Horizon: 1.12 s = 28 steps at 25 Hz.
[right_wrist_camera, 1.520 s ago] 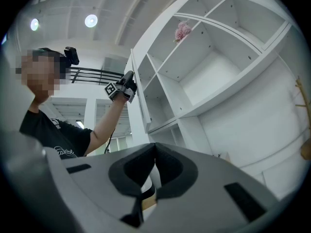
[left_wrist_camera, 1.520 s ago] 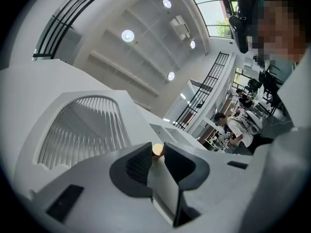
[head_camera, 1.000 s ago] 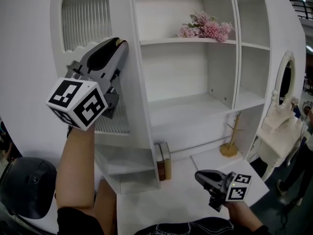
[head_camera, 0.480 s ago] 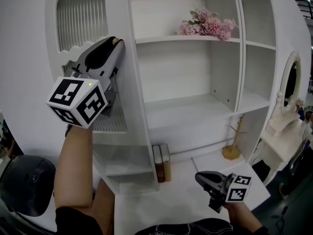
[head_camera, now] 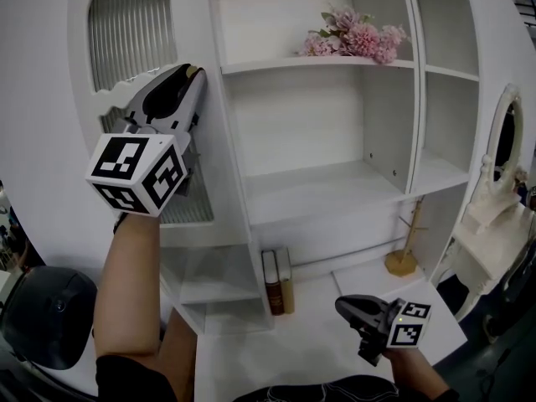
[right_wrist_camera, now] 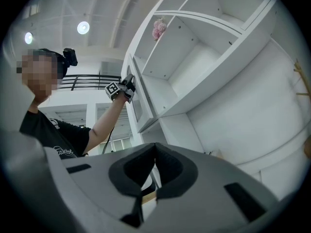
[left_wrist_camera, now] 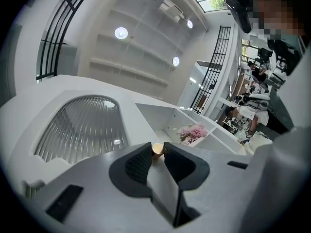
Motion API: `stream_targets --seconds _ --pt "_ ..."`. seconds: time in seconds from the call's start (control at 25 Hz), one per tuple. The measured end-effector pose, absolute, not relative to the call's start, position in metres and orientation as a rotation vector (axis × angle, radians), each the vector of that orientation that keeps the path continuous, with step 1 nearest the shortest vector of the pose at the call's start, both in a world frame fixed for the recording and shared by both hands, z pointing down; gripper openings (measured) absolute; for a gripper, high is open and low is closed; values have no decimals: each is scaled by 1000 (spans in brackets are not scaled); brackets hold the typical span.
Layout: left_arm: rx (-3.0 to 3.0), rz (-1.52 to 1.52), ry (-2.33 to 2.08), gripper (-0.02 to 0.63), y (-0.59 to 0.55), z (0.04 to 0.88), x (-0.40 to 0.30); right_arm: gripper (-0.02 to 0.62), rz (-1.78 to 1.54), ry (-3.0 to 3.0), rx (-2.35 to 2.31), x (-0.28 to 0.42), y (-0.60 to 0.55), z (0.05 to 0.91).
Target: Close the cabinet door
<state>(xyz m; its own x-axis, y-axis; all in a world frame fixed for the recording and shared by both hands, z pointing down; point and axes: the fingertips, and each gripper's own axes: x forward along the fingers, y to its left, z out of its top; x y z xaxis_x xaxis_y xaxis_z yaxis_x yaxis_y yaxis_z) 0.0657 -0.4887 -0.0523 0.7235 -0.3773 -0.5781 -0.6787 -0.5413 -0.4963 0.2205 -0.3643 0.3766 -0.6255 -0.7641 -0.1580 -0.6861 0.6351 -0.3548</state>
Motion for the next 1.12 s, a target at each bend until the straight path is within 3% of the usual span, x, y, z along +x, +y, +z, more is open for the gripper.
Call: stream_targets --seconds 1.12 --pt "-2071 454 972 80 -520 -51 77 6 -438 2570 -1053 255 -385 398"
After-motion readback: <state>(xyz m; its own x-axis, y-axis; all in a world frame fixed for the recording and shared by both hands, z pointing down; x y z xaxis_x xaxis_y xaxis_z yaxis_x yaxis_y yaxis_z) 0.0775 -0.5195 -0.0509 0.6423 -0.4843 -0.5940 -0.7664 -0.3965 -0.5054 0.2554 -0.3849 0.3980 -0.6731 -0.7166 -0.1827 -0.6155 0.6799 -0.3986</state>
